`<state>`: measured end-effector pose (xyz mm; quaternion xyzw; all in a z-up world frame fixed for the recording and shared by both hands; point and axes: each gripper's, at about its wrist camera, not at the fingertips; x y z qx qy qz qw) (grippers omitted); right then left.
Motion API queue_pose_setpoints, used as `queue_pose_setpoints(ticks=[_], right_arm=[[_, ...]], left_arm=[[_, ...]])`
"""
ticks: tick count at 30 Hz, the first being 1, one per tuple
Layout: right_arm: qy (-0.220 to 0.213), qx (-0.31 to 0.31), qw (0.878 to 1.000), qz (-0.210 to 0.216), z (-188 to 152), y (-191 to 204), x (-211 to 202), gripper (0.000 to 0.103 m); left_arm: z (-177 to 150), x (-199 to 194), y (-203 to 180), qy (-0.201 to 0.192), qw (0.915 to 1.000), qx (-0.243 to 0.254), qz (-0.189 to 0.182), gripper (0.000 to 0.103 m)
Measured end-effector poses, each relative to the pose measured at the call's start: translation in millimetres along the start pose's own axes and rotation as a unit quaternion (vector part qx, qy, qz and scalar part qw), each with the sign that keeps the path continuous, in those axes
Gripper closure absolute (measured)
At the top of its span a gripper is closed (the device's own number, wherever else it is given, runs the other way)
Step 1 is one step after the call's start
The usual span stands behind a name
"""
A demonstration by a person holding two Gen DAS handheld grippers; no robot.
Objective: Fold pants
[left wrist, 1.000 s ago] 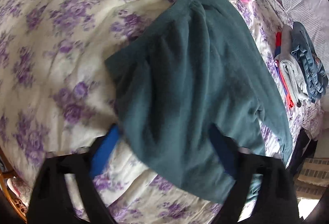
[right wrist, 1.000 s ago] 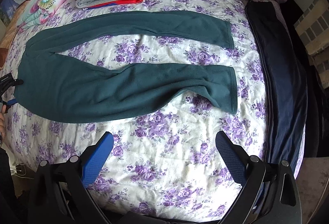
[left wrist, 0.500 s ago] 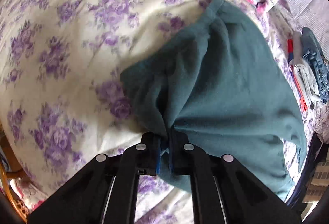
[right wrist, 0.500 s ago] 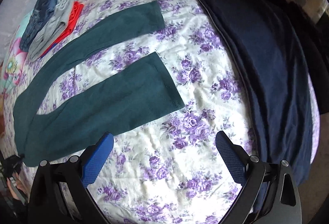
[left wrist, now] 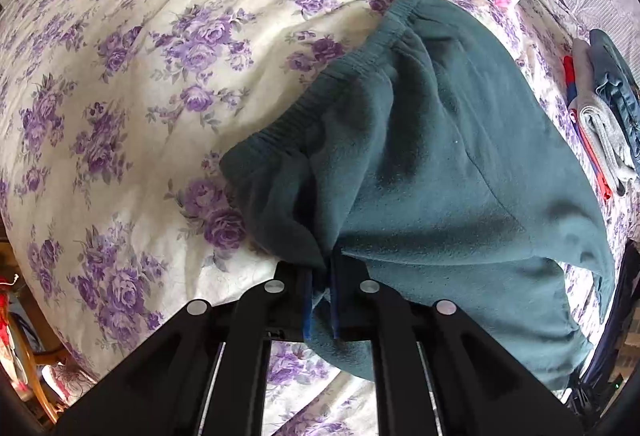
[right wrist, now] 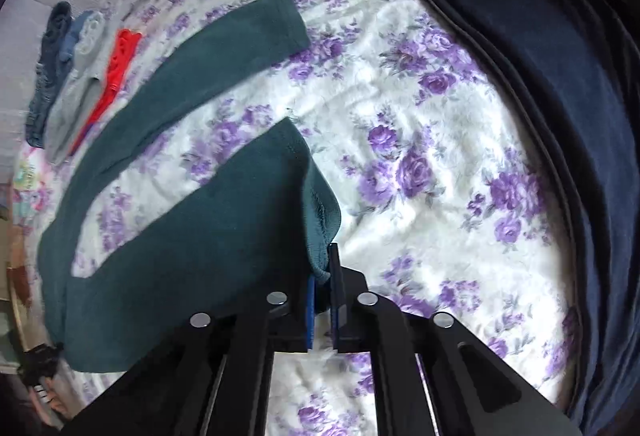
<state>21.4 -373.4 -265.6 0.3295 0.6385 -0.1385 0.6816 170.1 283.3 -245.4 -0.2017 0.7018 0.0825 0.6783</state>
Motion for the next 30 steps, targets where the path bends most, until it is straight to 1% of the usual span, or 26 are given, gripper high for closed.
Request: queue_pose_setpoints(ticks=[2,5,8,9,10,11,12,13,14,15,16,17,18,19,21,23,24,25,26,28,29,30], right_arm=[[-0.002,0.003,1.000,-0.002,-5,-5,-11,0.097],[0.013,0.014,1.000,-0.001,-18,-12,-25,0.097],[0.023,0.014,1.000,-0.015,-36,-21,-24,0.097],[0.030,0.008,0.999,-0.026,-39,-26,-16,0.095],[0.041,0.003,0.998,-0.040,-40,-28,-5,0.088],[0.043,-0.004,0.998,-0.048,-39,-29,5,0.087],[0.023,-0.012,0.998,-0.056,-39,-27,6,0.084],[0.009,-0.024,0.997,-0.068,-37,-19,4,0.069],[0.015,-0.042,0.996,-0.074,-35,-10,5,0.056],[0.029,-0.058,0.995,-0.078,-33,-1,6,0.028],[0.037,-0.067,0.992,-0.098,-33,6,5,0.022],[0.035,-0.072,0.989,-0.125,-34,12,0,0.022],[0.030,-0.075,0.986,-0.143,-35,17,-8,0.022],[0.021,-0.075,0.986,-0.145,-34,21,-19,0.022],[-0.014,-0.068,0.989,-0.128,-25,27,-48,0.022],[-0.048,-0.057,0.992,-0.099,-4,34,-70,0.014],[-0.053,-0.053,0.995,-0.070,13,35,-74,0.008],[-0.047,-0.045,0.997,-0.038,31,35,-72,0.008],[-0.038,-0.031,0.998,-0.024,53,36,-65,0.008],[-0.019,0.004,1.000,-0.020,92,35,-41,0.010],[-0.007,0.023,0.999,-0.023,102,37,-27,0.012],[0.006,0.040,0.999,-0.020,114,36,-15,0.020]], left_arm=[[-3,-1,2,-0.004,1.0000,-0.002,-0.003,0.096],[-14,-8,7,-0.012,0.9999,0.004,-0.003,0.096],[-24,-12,14,-0.009,0.9999,0.007,-0.011,0.096],[-26,-9,14,-0.007,0.9999,0.008,-0.009,0.096],[-25,-4,13,-0.004,0.9999,0.011,-0.002,0.096],[-22,2,10,-0.001,0.9999,0.014,0.009,0.096],[-20,3,7,-0.006,0.9996,0.019,0.018,0.095],[-18,2,2,-0.008,0.9992,0.024,0.030,0.094],[-16,1,-3,-0.004,0.9987,0.030,0.040,0.092],[-16,-1,-6,0.000,0.9984,0.036,0.043,0.086],[-17,-5,-8,0.001,0.9980,0.042,0.047,0.080],[-20,-12,-8,-0.001,0.9976,0.045,0.052,0.061],[-24,-21,-6,-0.011,0.9972,0.044,0.059,0.054],[-28,-29,-4,-0.021,0.9968,0.043,0.065,0.054],[-36,-53,2,-0.042,0.9958,0.040,0.071,0.054],[-34,-75,2,-0.066,0.9950,0.039,0.063,0.055],[-29,-84,-2,-0.076,0.9945,0.046,0.055,0.055],[-24,-90,-4,-0.081,0.9940,0.055,0.049,0.055],[-14,-94,-17,-0.085,0.9929,0.070,0.045,0.055],[3,-91,-41,-0.086,0.9910,0.094,0.042,0.058],[13,-85,-53,-0.079,0.9902,0.108,0.040,0.067],[24,-77,-67,-0.070,0.9898,0.119,0.036,0.074]])
Point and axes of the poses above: each gripper's, at about its wrist camera, not at the fingertips, and x roughly the way its jaws point, y to its left, z to its top, and after that the axes turned 15 degrees about y, right-handed
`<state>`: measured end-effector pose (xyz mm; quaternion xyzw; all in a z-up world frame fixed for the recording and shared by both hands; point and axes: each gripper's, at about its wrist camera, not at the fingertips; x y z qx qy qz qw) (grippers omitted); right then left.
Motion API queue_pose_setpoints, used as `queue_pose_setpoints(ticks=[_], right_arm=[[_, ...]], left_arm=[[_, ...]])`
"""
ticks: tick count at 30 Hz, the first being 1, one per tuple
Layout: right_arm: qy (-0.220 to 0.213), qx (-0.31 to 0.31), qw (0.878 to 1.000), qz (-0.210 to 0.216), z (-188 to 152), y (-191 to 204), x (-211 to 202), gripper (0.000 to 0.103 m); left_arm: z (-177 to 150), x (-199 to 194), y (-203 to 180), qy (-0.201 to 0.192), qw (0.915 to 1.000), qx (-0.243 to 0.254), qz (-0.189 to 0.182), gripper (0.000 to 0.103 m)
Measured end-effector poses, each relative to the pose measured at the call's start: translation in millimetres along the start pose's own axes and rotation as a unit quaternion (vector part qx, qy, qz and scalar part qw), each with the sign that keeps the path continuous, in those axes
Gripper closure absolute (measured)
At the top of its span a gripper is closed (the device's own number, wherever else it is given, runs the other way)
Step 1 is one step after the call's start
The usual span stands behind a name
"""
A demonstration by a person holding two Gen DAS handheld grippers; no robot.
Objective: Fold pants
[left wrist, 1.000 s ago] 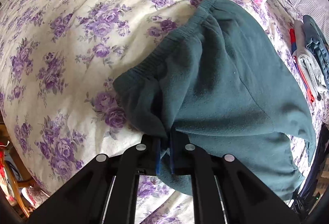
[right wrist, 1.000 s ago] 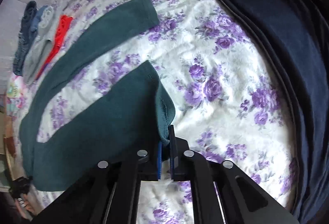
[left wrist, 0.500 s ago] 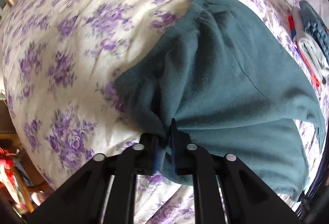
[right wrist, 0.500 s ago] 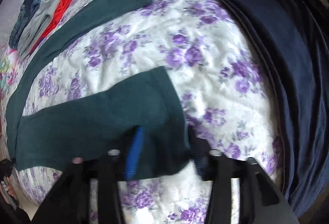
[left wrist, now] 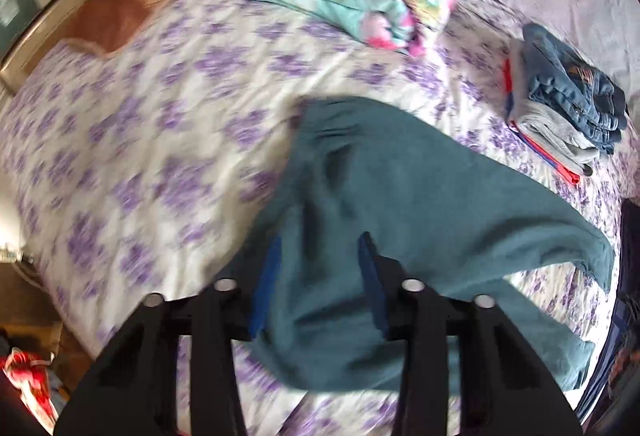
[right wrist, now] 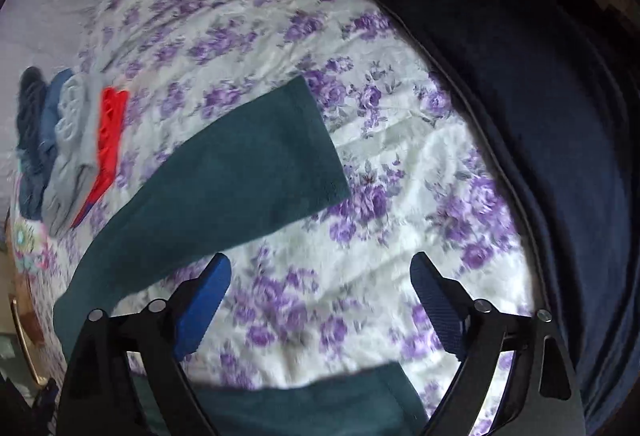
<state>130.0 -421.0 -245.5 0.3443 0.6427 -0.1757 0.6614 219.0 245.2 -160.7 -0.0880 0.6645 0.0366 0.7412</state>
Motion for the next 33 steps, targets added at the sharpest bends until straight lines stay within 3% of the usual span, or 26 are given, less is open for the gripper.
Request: queue_pose_setpoints(ticks=[1,3,5,6,7,8,9,13,17,20,24,26,28,31,33], right_arm=[[0.010,0.016,1.000,0.007,6,-1,11,0.025],[0.022,0.047,0.998,0.020,16,-4,28,0.025],[0.005,0.074,0.997,0.027,20,-5,32,0.025],[-0.011,0.079,0.996,0.034,21,-3,29,0.031],[-0.026,0.075,0.996,0.039,22,0,27,0.070],[-0.031,0.064,0.996,0.055,24,4,26,0.093],[-0.023,0.058,0.995,0.075,26,8,28,0.094],[-0.035,0.056,0.995,0.079,27,16,22,0.095],[-0.067,0.064,0.995,0.033,15,2,-11,0.095],[-0.059,0.068,0.996,0.007,14,-21,-10,0.095],[-0.020,0.055,0.998,-0.023,17,-24,28,0.093],[-0.024,0.030,0.998,-0.047,15,-14,26,0.083],[-0.001,0.011,0.998,-0.057,13,-5,20,0.041],[-0.017,-0.028,0.997,-0.076,-8,12,-11,0.041],[-0.037,-0.056,0.995,-0.072,-29,23,-32,0.033]], left_arm=[[11,9,-8,0.011,0.9998,0.010,-0.011,0.077],[34,33,-27,0.034,0.9988,0.023,-0.027,0.085],[47,55,-38,0.058,0.9976,0.022,-0.032,0.090],[53,65,-42,0.071,0.9968,0.018,-0.030,0.094],[55,75,-44,0.084,0.9960,0.015,-0.027,0.096],[58,87,-45,0.100,0.9948,0.009,-0.015,0.100],[58,96,-46,0.109,0.9940,0.005,-0.006,0.103],[55,98,-49,0.106,0.9943,0.009,-0.005,0.103],[49,96,-43,0.109,0.9938,0.009,-0.016,0.103],[41,95,-39,0.104,0.9942,0.021,-0.017,0.103],[38,98,-43,0.104,0.9938,0.036,-0.016,0.103],[39,97,-43,0.113,0.9922,0.052,-0.014,0.102],[40,85,-41,0.122,0.9903,0.066,-0.014,0.102],[56,40,-26,0.080,0.9931,0.086,0.004,0.102],[68,17,-13,0.058,0.9937,0.095,0.011,0.083]])
Point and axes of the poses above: each gripper's, at about its wrist camera, not at the fingertips, and x roughly the way its jaws point, y to its left, z to its top, and after that the axes turned 15 degrees about y, right-handed
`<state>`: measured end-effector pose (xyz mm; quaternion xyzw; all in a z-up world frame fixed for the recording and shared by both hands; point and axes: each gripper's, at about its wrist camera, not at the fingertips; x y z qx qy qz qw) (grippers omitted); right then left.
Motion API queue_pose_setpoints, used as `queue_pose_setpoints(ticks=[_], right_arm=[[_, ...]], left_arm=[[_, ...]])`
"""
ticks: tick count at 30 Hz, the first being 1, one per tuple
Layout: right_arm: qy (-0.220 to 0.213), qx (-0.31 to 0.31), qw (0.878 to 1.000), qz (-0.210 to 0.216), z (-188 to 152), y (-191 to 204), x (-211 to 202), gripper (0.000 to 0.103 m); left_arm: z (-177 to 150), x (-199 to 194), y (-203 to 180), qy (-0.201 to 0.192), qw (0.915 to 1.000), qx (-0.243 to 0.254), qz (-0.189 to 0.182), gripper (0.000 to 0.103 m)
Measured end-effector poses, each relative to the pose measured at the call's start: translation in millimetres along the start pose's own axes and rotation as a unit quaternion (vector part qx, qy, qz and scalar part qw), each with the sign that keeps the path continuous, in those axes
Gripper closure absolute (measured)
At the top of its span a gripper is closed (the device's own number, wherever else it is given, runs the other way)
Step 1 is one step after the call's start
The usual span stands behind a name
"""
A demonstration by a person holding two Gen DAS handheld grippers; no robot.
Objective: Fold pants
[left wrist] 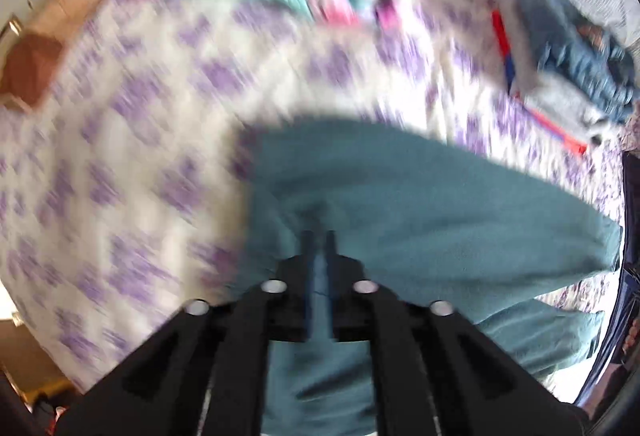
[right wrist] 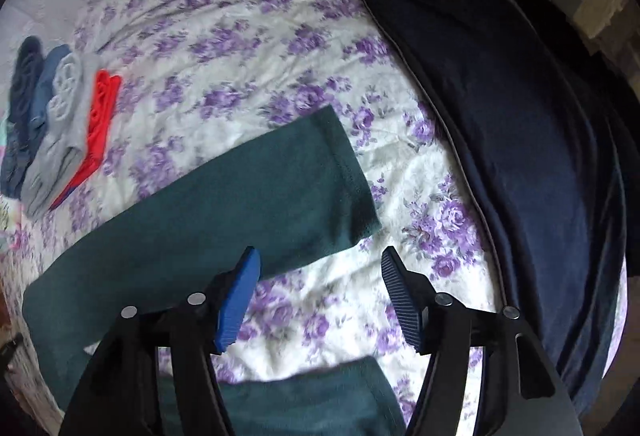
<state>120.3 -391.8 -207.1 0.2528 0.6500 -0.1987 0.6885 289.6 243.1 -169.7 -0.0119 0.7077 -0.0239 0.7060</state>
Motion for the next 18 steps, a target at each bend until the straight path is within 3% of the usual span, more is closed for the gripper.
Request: queue_pose_setpoints(ticks=[2,5,8,12,15,16,18], right_arm=[[-0.007,-0.023,0.999,0.027,-18,11,-14,0.030],[0.007,-0.066,0.997,0.049,-34,38,-17,0.030],[0.026,-0.104,0.994,0.036,-40,66,-14,0.030],[0.041,-0.153,0.987,0.011,-53,101,-16,0.030],[0.036,-0.229,0.973,0.003,-50,147,-20,0.030],[0.032,-0.263,0.964,0.004,-49,167,-21,0.030],[0.034,-0.337,0.941,0.012,-52,215,-17,0.030]], left_arm=[[13,-8,7,0.000,0.9998,0.015,0.013,0.066],[45,4,16,0.023,0.9968,0.075,0.016,0.065],[70,25,13,0.056,0.9883,0.142,0.004,0.065],[87,49,7,0.076,0.9795,0.186,0.018,0.067],[98,59,10,0.081,0.9758,0.203,-0.004,0.067],[100,62,11,0.083,0.9750,0.206,-0.011,0.070],[98,62,10,0.079,0.9710,0.222,-0.038,0.094]])
Point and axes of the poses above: each gripper's, at about its wrist camera, not at the fingertips, and x roughly the way its jaws point, y to its left, z to its top, and after that the axes turned 15 degrees about y, right-handed
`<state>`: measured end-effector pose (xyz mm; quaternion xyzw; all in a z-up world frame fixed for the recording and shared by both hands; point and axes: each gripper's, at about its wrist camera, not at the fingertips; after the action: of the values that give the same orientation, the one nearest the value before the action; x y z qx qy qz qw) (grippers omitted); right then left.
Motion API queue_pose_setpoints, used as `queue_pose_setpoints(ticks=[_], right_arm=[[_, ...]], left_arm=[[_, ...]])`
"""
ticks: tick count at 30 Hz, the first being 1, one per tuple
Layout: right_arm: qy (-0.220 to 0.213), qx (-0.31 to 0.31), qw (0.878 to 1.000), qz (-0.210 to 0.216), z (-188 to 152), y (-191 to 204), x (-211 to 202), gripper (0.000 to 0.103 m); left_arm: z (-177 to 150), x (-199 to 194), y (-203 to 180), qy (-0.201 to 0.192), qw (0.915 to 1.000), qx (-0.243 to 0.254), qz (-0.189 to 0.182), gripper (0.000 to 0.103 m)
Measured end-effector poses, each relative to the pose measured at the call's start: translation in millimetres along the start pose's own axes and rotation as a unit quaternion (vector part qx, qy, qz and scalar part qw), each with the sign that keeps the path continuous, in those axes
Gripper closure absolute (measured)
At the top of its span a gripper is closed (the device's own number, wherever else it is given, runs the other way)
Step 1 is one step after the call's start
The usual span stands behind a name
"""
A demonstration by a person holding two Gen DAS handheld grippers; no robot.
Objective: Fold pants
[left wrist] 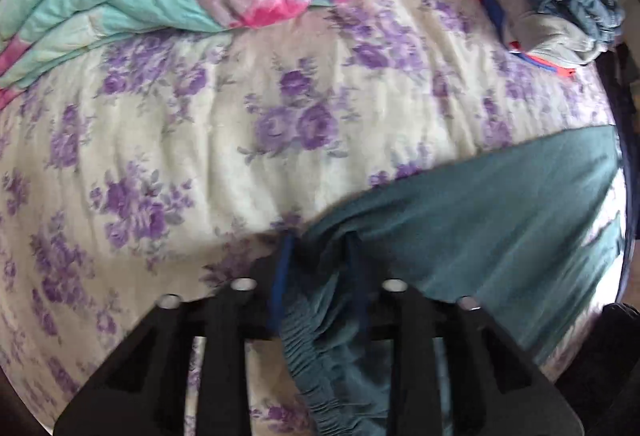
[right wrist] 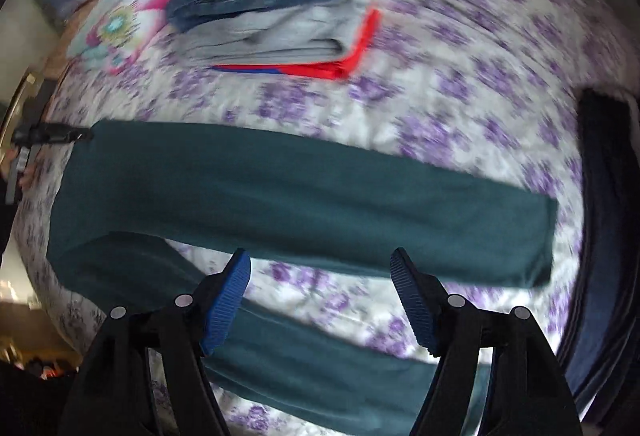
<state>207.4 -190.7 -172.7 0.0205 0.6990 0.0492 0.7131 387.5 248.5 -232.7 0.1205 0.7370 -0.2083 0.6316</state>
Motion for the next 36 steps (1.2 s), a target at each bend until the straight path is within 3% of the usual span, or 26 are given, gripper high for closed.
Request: queue_pose_setpoints(ticks=[3,7,12,20,21,22,24,25,31,36], right_arm=[[0.001,-0.121,0.992,0.037,47,64,9,0.030],[0.009,-0.252,0.966,0.056,113,136,27,0.021],[0.049,-0.308,0.949,0.046,174,181,68,0.021],[0.077,-0.365,0.927,0.032,193,206,102,0.023],[0.091,-0.365,0.926,0.033,194,206,110,0.029],[0.107,-0.364,0.925,0.038,194,205,118,0.054],[0.118,-0.374,0.919,0.045,187,204,124,0.091],[0.119,-0.379,0.916,0.055,185,204,121,0.100],[0.057,-0.342,0.938,0.012,198,206,103,0.100],[0.066,-0.330,0.942,-0.007,201,216,117,0.100]], left_arm=[[-9,-3,-12,-0.013,0.9993,0.029,0.017,0.099],[-18,-12,-18,-0.026,0.9985,0.040,0.026,0.099],[-12,-14,-20,-0.040,0.9976,0.043,0.037,0.099],[-22,-24,-17,-0.054,0.9970,0.037,0.041,0.099],[-23,-26,-16,-0.055,0.9970,0.037,0.041,0.099],[-23,-26,-19,-0.055,0.9970,0.035,0.042,0.099],[-22,-28,-18,-0.055,0.9970,0.033,0.044,0.099],[-22,-28,-18,-0.055,0.9970,0.032,0.045,0.099],[-16,-31,-6,-0.065,0.9963,-0.009,0.056,0.099],[-11,-17,-1,-0.047,0.9965,-0.033,0.061,0.098]])
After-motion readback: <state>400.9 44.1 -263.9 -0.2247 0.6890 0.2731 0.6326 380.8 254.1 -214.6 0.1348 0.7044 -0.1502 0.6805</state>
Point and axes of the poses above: each gripper's, at about its wrist camera, not at the fingertips, and x roughly the way its jaws point, y to its left, z to its top, and after that the axes turned 15 degrees about y, right-handed
